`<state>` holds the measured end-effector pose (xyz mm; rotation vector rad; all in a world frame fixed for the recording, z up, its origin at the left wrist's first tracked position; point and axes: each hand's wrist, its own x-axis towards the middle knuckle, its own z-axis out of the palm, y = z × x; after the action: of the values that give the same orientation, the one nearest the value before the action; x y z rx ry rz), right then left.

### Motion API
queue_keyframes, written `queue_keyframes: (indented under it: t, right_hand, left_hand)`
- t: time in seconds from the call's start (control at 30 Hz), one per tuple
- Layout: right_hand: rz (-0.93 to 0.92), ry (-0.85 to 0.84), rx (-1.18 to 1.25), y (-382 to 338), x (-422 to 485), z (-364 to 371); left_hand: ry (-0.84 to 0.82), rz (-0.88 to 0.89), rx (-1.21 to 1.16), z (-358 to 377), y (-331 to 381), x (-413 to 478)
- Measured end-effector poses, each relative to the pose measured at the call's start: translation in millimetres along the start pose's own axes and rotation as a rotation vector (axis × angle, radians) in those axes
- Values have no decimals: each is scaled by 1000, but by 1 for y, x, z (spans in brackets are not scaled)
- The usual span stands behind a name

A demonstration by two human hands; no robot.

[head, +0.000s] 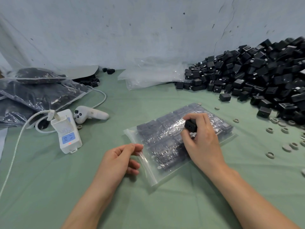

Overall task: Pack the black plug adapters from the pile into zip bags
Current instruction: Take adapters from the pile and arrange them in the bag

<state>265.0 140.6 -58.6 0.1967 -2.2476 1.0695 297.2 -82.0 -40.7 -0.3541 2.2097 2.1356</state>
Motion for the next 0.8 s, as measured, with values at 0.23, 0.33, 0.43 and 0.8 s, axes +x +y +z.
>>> queue_keyframes:
  t: [0.23,0.33,0.43,0.8]
  right_hand:
    - [33,13,25,-1,2,-1]
    - [65,47,65,-2,3,-3]
    - [166,114,176,0,8,-9]
    - [620,418,553,31,36,-51]
  left_hand:
    - [39,-19,-24,2,1,2]
    - [55,-14,-20,2,1,1]
    - [155,11,-38,1,3,3]
    - [317,381,-4,15,11,6]
